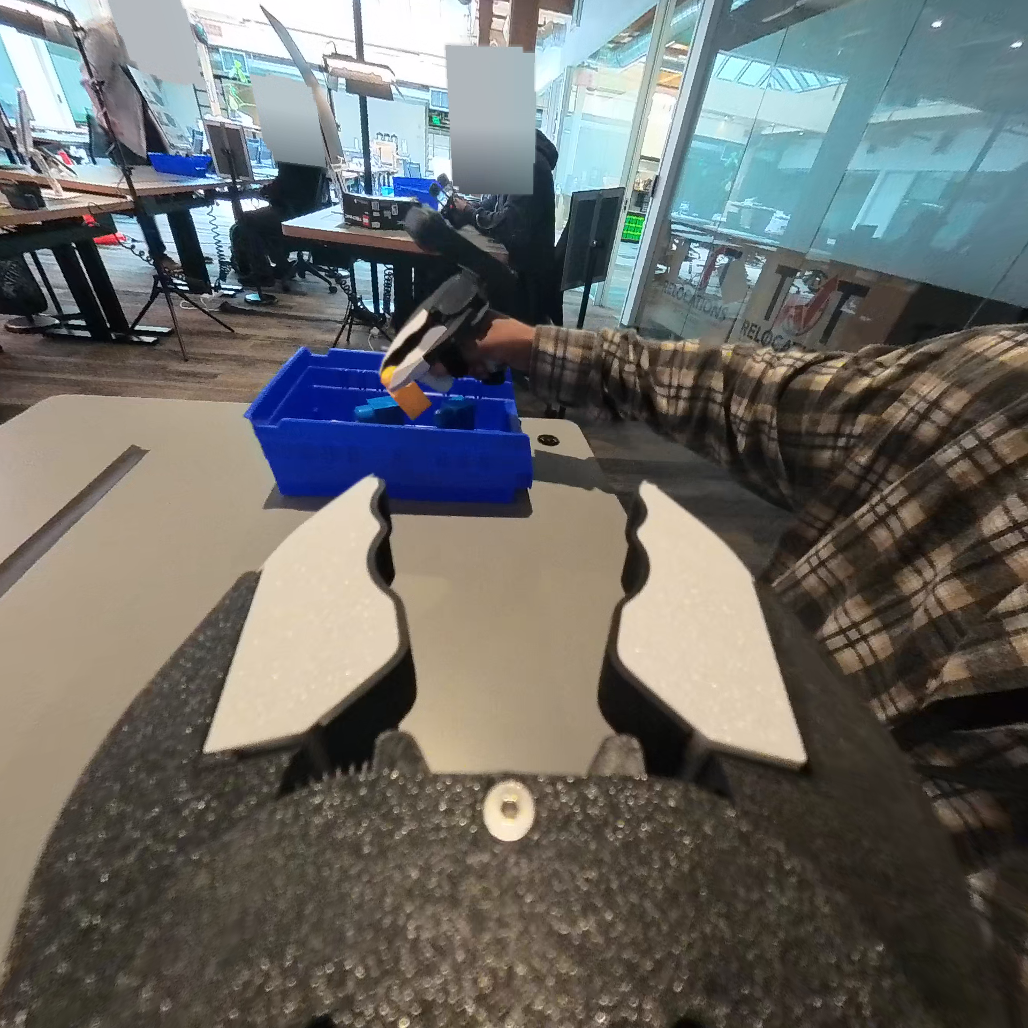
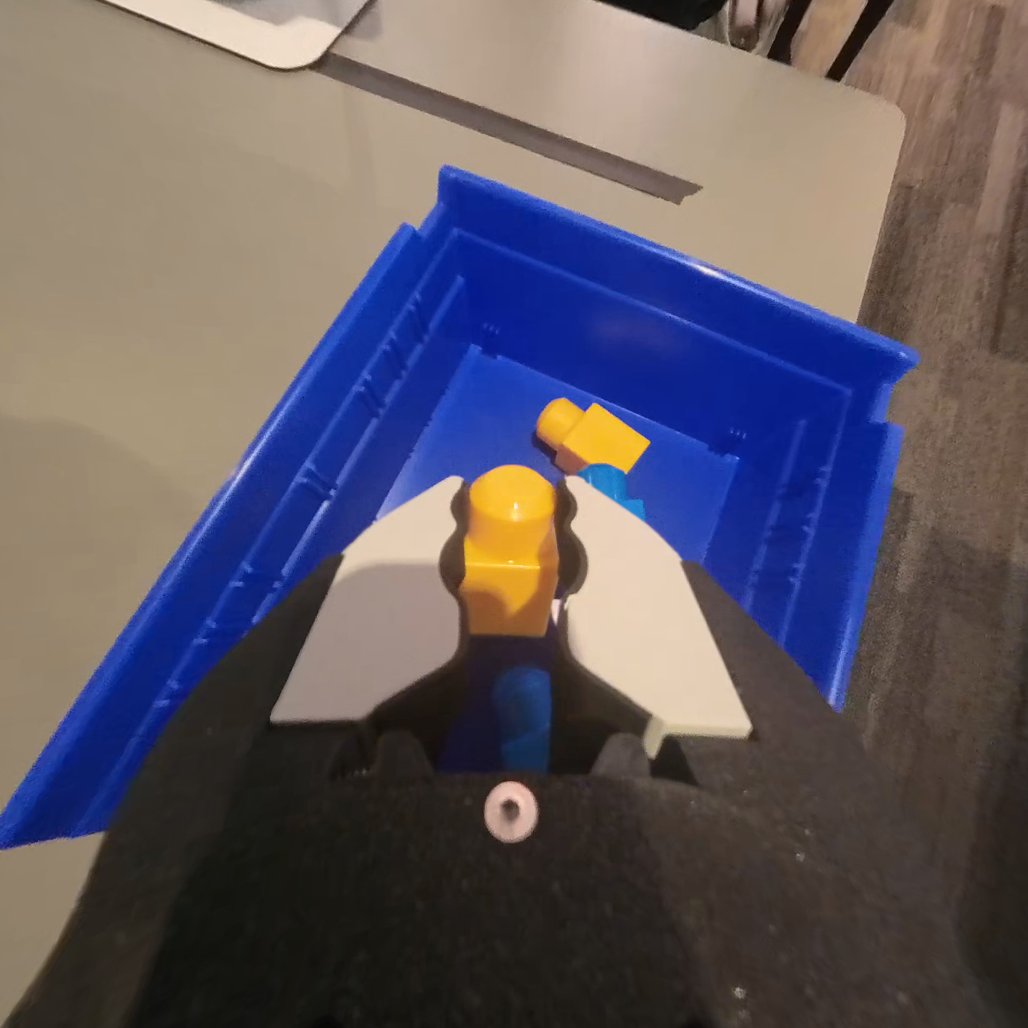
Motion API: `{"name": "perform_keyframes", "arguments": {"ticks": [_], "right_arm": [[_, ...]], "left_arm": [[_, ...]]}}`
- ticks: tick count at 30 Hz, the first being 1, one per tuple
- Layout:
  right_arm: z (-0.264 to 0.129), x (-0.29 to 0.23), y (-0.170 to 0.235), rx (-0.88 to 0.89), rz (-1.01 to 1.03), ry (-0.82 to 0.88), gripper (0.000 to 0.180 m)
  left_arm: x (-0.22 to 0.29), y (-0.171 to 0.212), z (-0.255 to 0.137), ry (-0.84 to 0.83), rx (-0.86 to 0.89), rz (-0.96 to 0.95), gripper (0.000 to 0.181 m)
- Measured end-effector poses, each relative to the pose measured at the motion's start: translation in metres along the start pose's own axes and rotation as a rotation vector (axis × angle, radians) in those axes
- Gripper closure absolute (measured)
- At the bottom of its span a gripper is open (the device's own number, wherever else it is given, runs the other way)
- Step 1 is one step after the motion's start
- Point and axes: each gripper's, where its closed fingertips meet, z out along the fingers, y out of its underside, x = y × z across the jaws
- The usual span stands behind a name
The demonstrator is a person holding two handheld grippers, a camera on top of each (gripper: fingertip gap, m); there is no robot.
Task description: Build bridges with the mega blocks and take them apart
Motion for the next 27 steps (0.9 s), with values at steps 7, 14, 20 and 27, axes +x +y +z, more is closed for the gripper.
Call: {"name": "perform_keyframes", "arguments": {"ticks": [7,14,20,27], "right_arm": [[-0.044,-0.013,-0.046,0.255,0.031,0.009,0.114],[-0.119,-0.132,-0.130,0.653,-0.169,-0.067,0.096],[-0.086,-0.257,-0.136,0.780,-0.312,-0.278,0.099],[0.013,-0.298,-0.103,0.774,-0.212,-0.428,0.104]], "left_arm": [[-0.011,-0.003,-0.007,-0.041,0.038,0.014,0.100],[-0.022,-0.002,-0.010,-0.090,0.066,0.024,0.099],[-0.033,0.002,-0.013,-0.141,0.066,0.028,0.100],[-0.040,0.001,-0.026,-0.200,0.057,0.058,0.102]]}}
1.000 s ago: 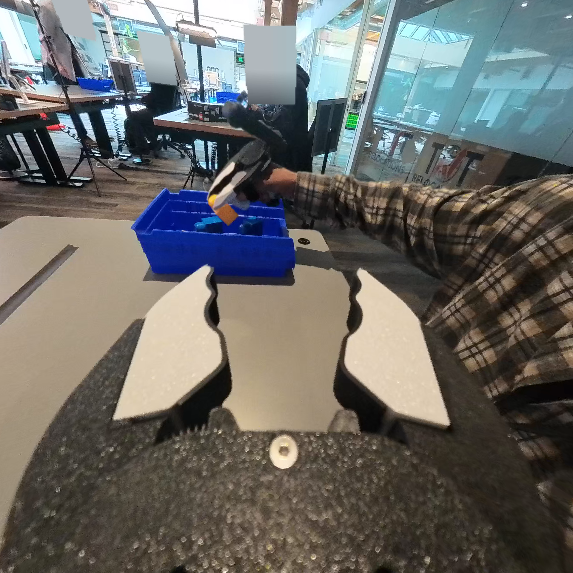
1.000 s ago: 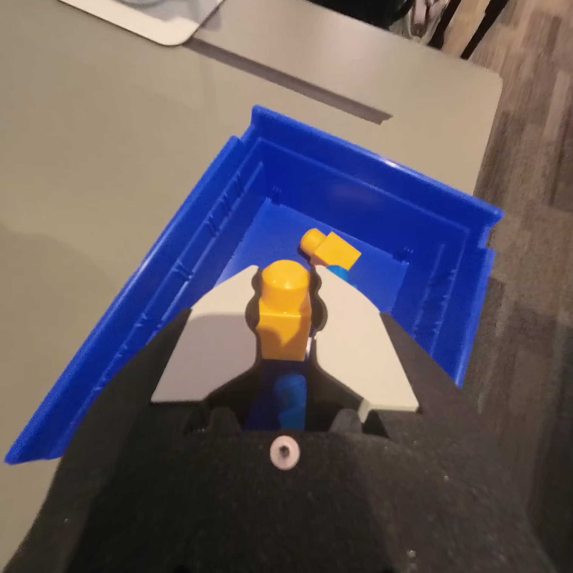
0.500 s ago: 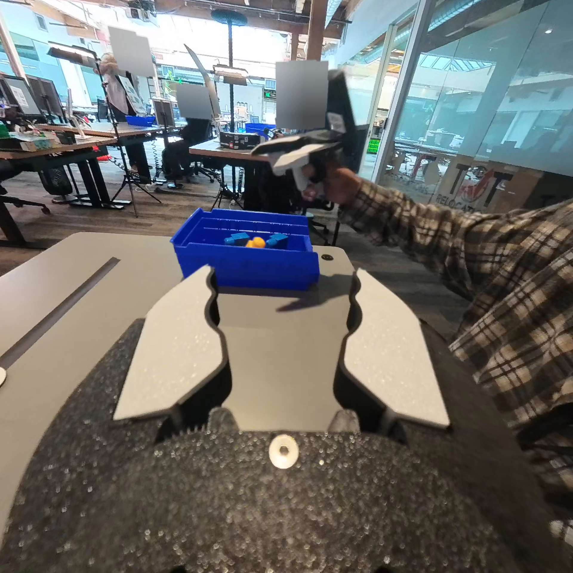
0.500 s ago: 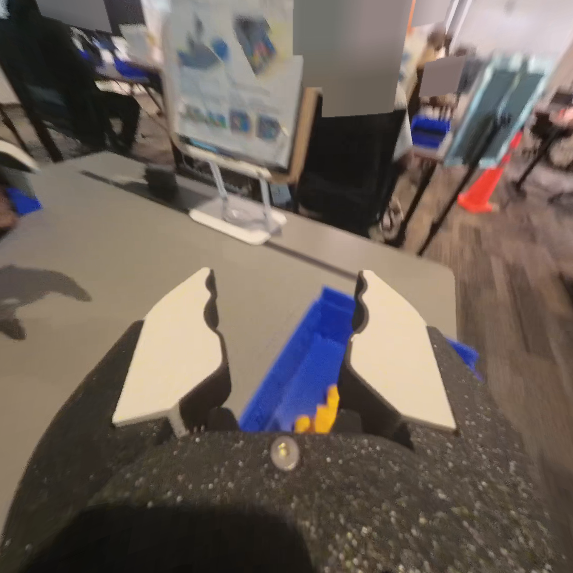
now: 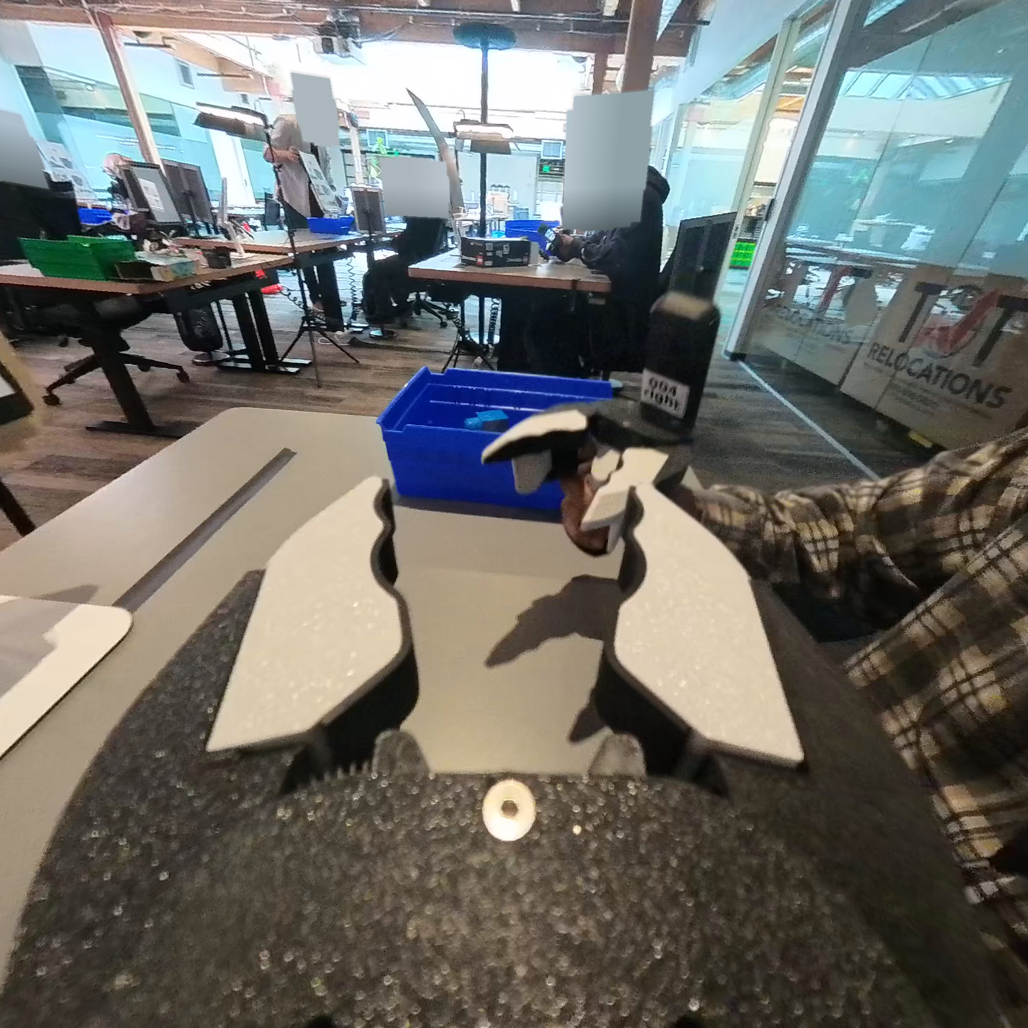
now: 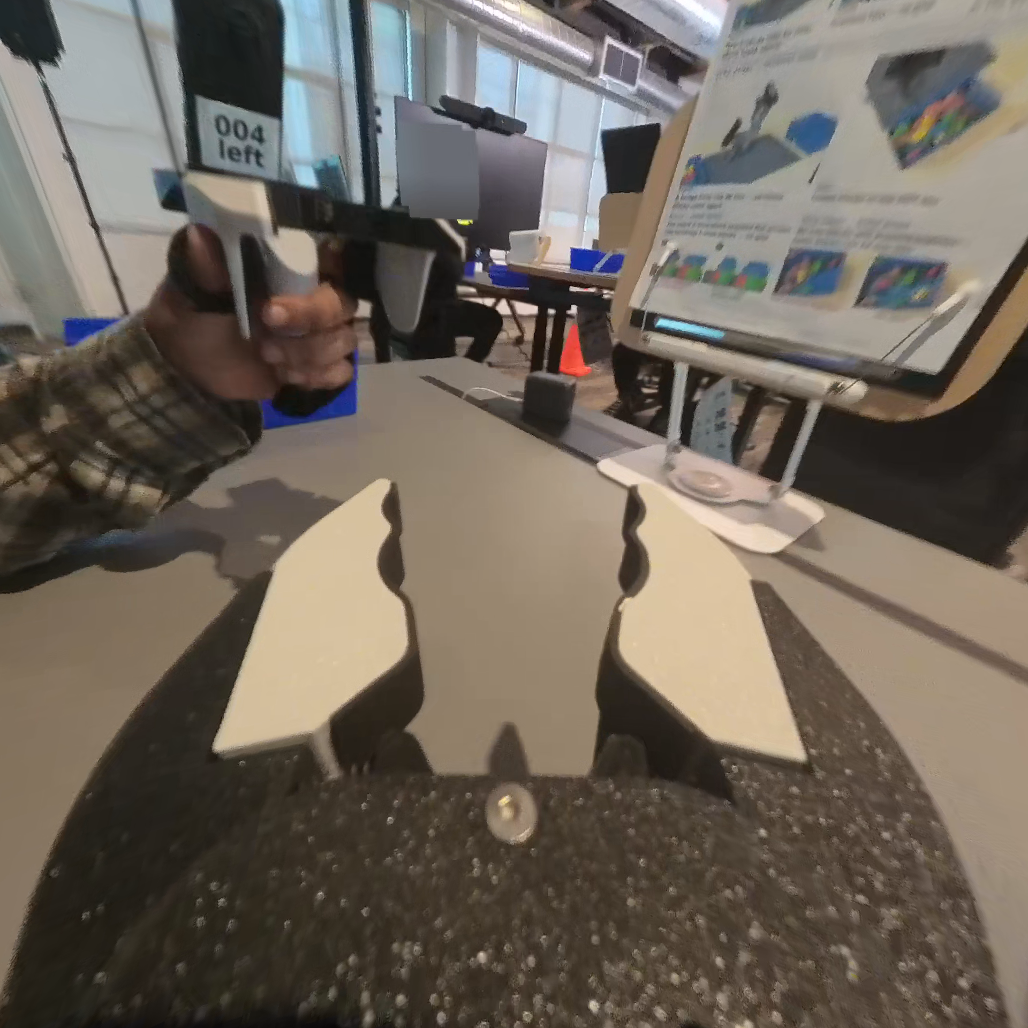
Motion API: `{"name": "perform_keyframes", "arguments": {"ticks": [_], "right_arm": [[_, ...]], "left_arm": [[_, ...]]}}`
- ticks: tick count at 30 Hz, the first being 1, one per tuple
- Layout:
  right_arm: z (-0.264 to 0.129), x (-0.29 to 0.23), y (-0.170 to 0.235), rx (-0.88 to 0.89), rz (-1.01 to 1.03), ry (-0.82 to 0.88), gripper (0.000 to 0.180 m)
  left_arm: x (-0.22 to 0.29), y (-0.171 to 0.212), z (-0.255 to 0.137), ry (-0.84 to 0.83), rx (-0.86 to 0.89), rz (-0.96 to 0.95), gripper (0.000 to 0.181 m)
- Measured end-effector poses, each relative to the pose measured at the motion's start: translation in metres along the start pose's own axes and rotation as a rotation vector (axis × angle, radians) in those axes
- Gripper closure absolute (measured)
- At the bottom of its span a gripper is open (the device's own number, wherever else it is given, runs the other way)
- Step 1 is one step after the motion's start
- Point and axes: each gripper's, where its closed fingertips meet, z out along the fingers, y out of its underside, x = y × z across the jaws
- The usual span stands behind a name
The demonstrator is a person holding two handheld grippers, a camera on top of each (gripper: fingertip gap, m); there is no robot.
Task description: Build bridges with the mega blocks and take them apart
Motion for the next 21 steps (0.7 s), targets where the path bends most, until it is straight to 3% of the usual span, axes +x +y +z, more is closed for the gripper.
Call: {"name": "perform_keyframes", "arguments": {"ticks": [4,8,11,16,21], "right_arm": [[-0.001,-0.002,0.026,-0.006,0.090,-0.040,0.107],[0.000,-0.004,0.035,-0.044,0.074,-0.054,0.107],[0.004,-0.016,0.033,-0.042,0.097,-0.110,0.106],[0.005,-0.037,0.027,-0.027,0.078,-0.187,0.106],[0.007,-0.046,0.028,-0.025,0.065,-0.229,0.105]], "left_arm": [[-0.004,-0.005,-0.020,-0.044,-0.002,0.010,0.103],[-0.007,-0.012,-0.074,-0.156,-0.031,0.048,0.106],[-0.011,-0.011,-0.139,-0.277,-0.123,0.064,0.112],[-0.031,0.019,-0.280,-0.529,-0.448,0.044,0.117],[-0.041,0.057,-0.394,-0.610,-0.721,-0.035,0.115]]}}
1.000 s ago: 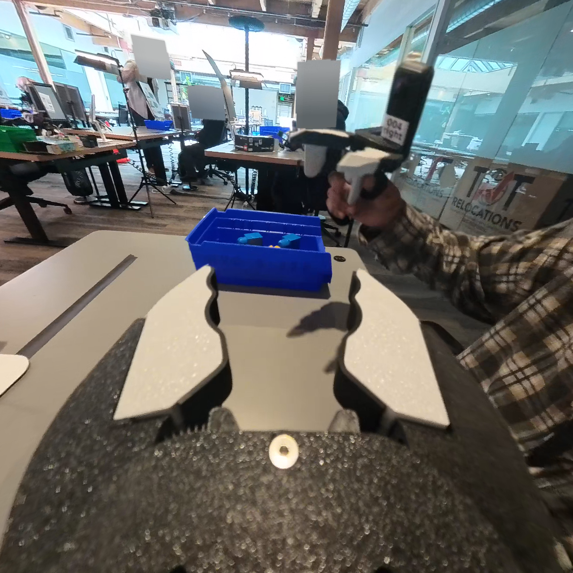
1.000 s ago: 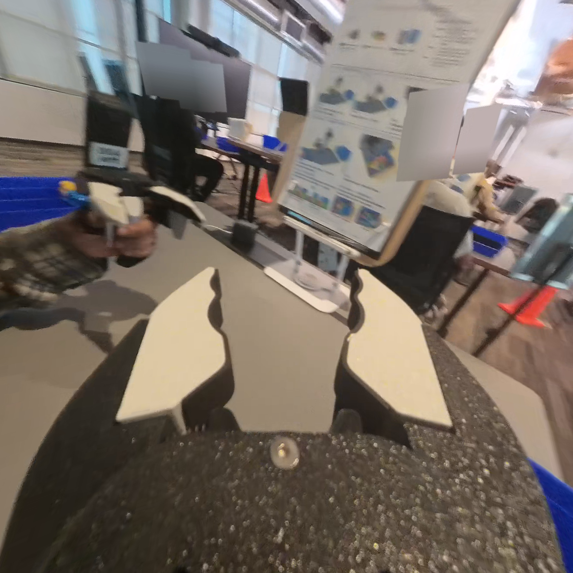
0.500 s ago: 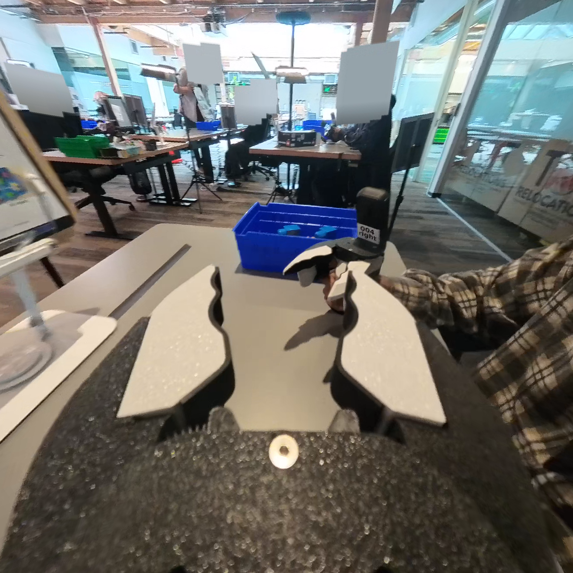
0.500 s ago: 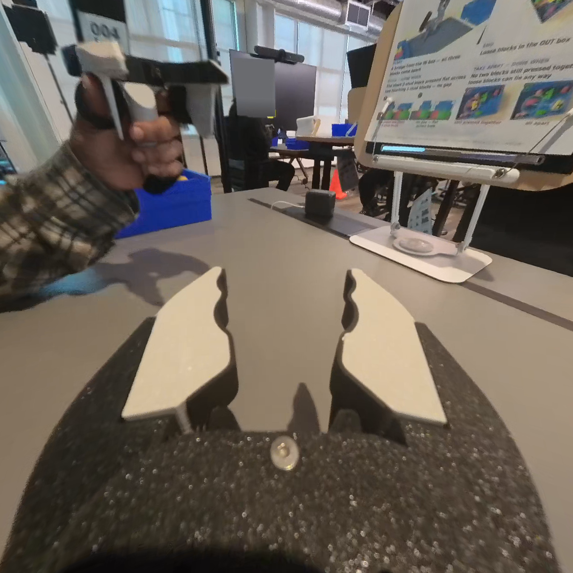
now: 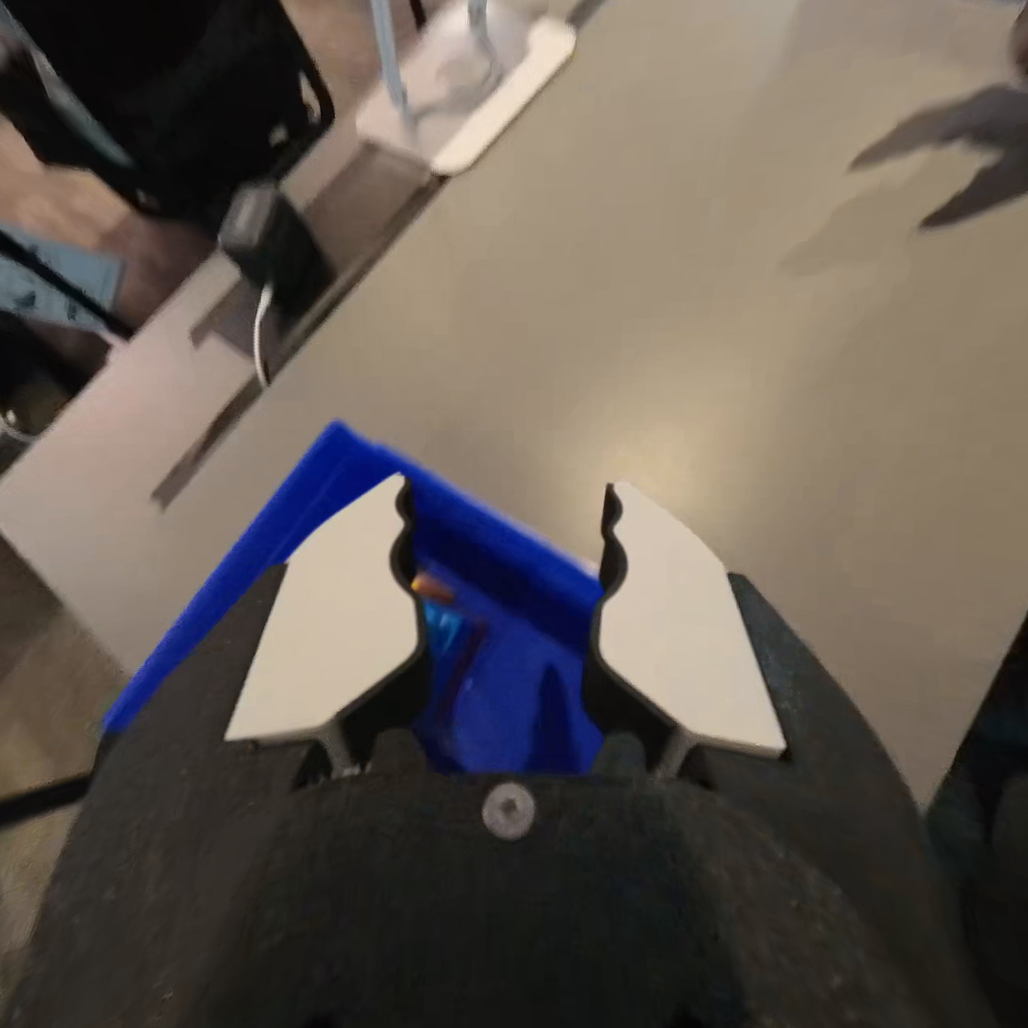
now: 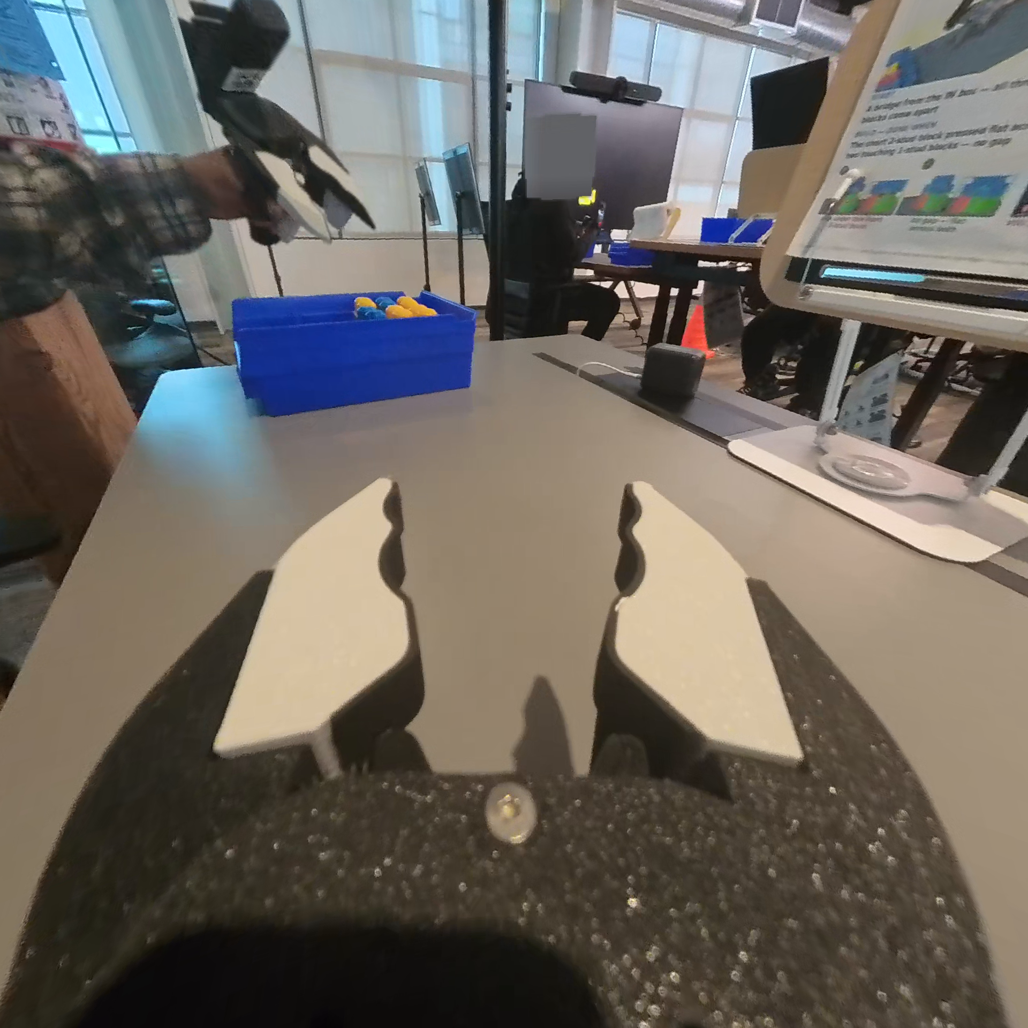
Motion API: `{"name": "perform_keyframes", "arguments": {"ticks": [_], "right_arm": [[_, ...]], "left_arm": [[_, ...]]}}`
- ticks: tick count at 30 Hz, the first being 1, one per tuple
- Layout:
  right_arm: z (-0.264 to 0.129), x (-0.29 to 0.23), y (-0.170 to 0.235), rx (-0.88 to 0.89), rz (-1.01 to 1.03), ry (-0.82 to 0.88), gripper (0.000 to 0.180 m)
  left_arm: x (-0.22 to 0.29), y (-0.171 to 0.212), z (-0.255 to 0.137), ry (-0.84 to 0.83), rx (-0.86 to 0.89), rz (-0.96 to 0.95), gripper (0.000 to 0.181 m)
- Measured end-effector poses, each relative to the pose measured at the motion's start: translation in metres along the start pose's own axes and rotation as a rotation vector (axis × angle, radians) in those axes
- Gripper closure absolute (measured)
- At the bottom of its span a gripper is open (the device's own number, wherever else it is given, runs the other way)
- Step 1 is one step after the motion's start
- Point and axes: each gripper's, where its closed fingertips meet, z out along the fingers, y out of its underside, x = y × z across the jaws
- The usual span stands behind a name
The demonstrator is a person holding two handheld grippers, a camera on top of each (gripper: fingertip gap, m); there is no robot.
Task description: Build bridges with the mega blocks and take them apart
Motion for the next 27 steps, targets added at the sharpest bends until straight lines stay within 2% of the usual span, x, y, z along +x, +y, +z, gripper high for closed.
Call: {"name": "perform_keyframes", "arguments": {"ticks": [5,9,20,24,27], "right_arm": [[0.001,-0.002,0.003,-0.001,0.003,-0.026,0.106],[0.000,0.000,0.005,-0.004,0.011,-0.032,0.107],[0.004,-0.005,0.013,-0.035,0.027,-0.078,0.109],[0.004,-0.005,0.011,-0.020,0.046,-0.090,0.109],[0.002,-0.005,0.007,0.005,0.065,-0.094,0.110]], "left_arm": [[-0.029,0.075,0.004,-0.032,-0.308,0.033,0.115],[-0.040,0.108,0.012,-0.038,-0.442,0.054,0.118],[-0.057,0.138,0.032,-0.057,-0.522,0.089,0.120],[-0.055,0.138,0.032,-0.053,-0.518,0.096,0.119],[-0.044,0.134,0.030,-0.023,-0.485,0.033,0.123]]}}
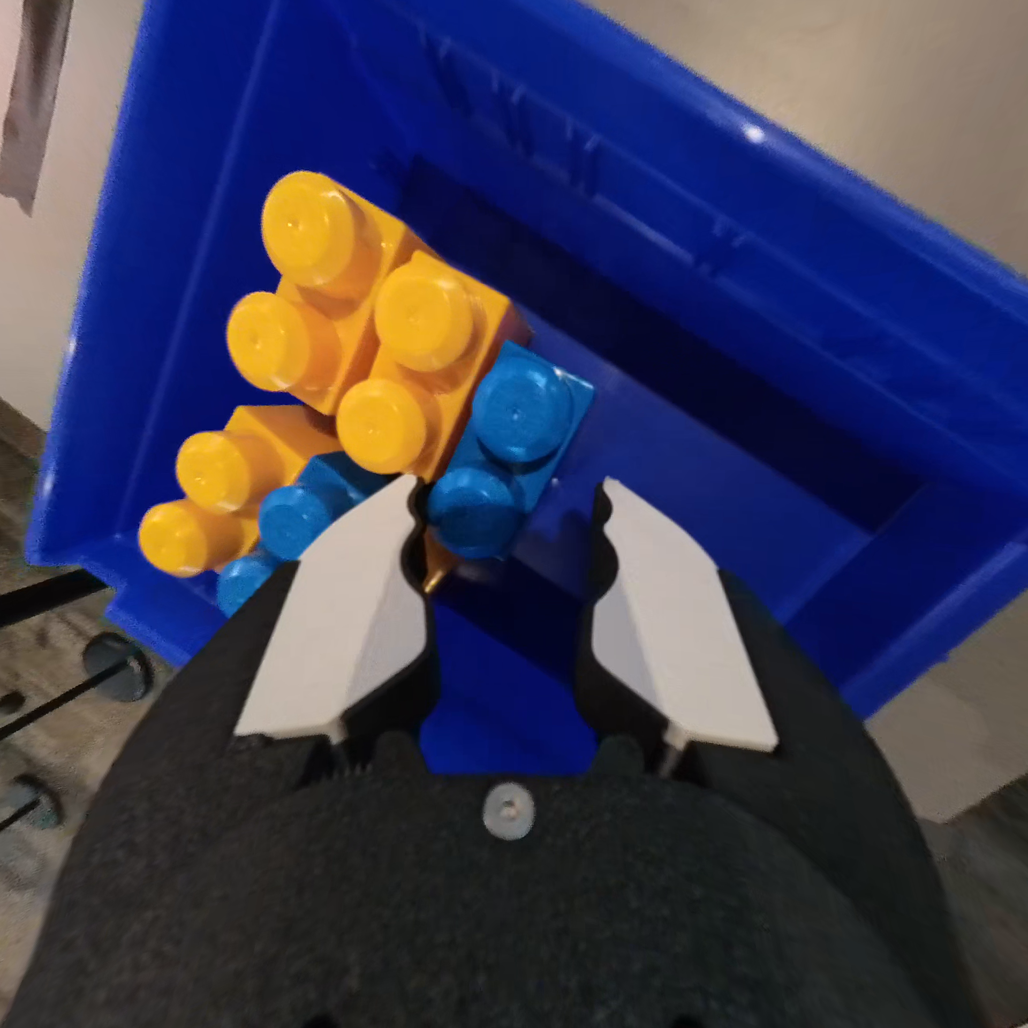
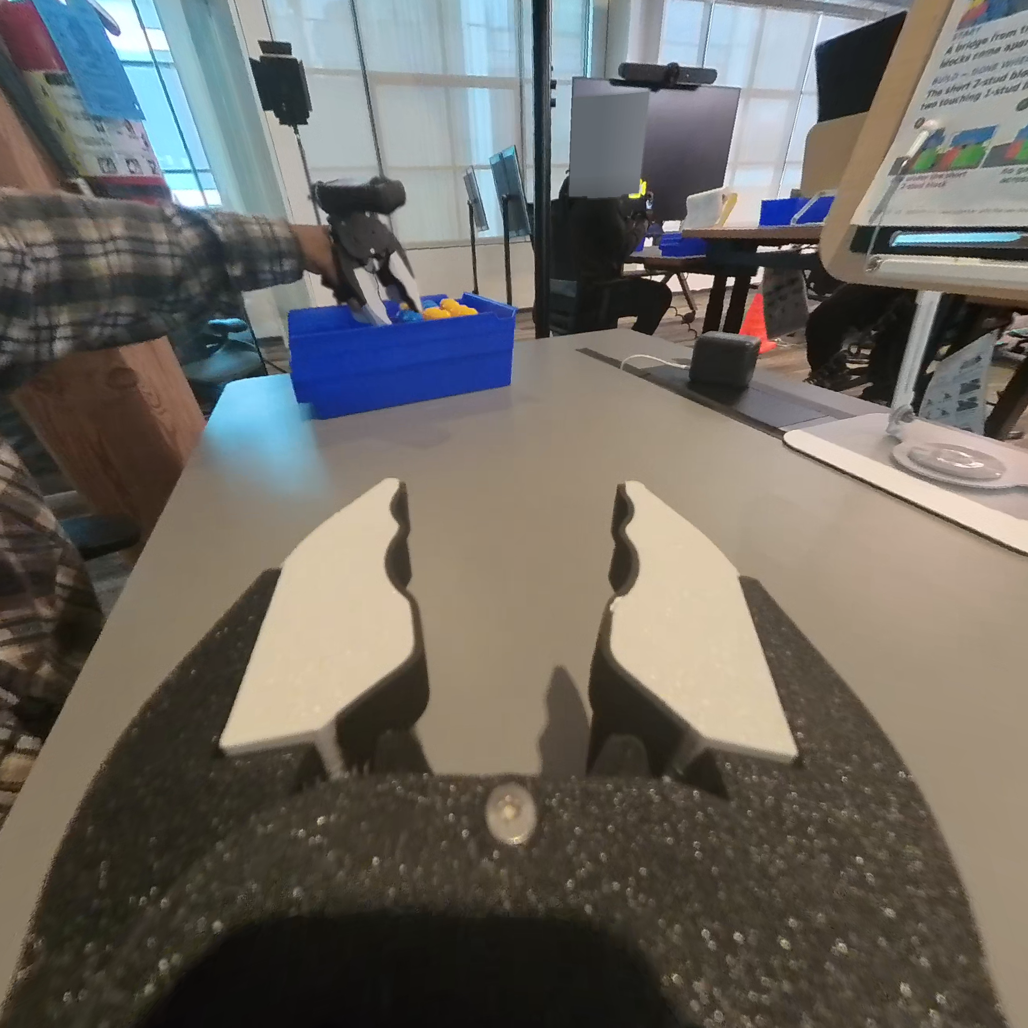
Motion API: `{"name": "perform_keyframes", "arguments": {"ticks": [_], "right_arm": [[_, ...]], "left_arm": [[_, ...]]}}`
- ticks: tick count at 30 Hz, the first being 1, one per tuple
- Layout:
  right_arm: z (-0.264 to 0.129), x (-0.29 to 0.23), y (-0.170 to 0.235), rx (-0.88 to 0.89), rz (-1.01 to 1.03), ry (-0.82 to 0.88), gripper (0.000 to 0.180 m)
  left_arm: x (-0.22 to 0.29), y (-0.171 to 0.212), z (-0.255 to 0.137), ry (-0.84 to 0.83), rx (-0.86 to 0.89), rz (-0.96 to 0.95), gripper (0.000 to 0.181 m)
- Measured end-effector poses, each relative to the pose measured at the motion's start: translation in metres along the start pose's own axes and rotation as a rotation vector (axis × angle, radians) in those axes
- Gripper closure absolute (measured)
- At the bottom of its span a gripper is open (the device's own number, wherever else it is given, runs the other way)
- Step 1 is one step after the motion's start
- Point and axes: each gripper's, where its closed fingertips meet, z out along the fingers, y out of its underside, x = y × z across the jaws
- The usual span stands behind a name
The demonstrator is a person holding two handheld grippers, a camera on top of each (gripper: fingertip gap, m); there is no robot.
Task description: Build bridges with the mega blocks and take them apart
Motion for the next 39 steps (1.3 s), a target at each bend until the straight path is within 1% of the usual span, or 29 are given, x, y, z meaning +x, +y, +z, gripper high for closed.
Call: {"name": "perform_keyframes", "arguments": {"ticks": [4,6,8,10,15,19,21,25,28,30,32,34,37,39], "right_arm": [[-0.002,-0.001,-0.005,0.031,0.033,-0.016,0.111],[-0.001,-0.002,-0.005,0.034,0.040,-0.022,0.112],[-0.001,-0.002,-0.004,0.032,0.036,-0.024,0.113],[-0.001,-0.002,-0.005,0.034,0.034,-0.024,0.113],[-0.004,0.001,-0.008,0.053,0.047,-0.016,0.115],[-0.005,0.001,-0.007,0.057,0.068,-0.028,0.118],[-0.004,-0.001,-0.006,0.048,0.072,-0.035,0.117],[0.001,-0.003,0.000,0.006,0.053,-0.035,0.116],[0.006,-0.004,0.007,-0.042,0.018,-0.030,0.115],[0.012,-0.003,0.002,-0.044,0.043,-0.042,0.113],[0.021,-0.004,-0.018,-0.015,0.073,-0.078,0.113],[0.032,-0.006,-0.043,-0.005,0.060,-0.131,0.114],[0.056,-0.008,-0.066,-0.074,0.005,-0.212,0.115],[0.069,-0.014,-0.073,-0.145,-0.004,-0.293,0.117]], "left_arm": [[0.013,-0.005,0.000,0.034,0.059,-0.080,0.125],[0.015,-0.006,0.003,0.036,0.074,-0.108,0.123],[0.014,-0.005,0.007,0.028,0.087,-0.106,0.122],[0.012,0.000,0.013,0.010,0.063,-0.085,0.125],[0.005,0.002,0.021,-0.020,0.041,-0.070,0.134],[0.005,-0.005,0.016,0.018,0.067,-0.220,0.139],[0.005,-0.018,-0.003,0.035,0.141,-0.307,0.141],[0.011,-0.061,-0.062,0.051,0.306,-0.394,0.141],[0.036,-0.110,-0.099,0.075,0.375,-0.348,0.141],[0.063,-0.151,-0.113,0.127,0.414,-0.297,0.142],[0.095,-0.191,-0.114,0.196,0.420,-0.230,0.142],[0.129,-0.229,-0.102,0.270,0.409,-0.158,0.142],[0.178,-0.283,-0.078,0.397,0.427,-0.055,0.142],[0.206,-0.310,-0.063,0.467,0.441,0.009,0.142]]}}
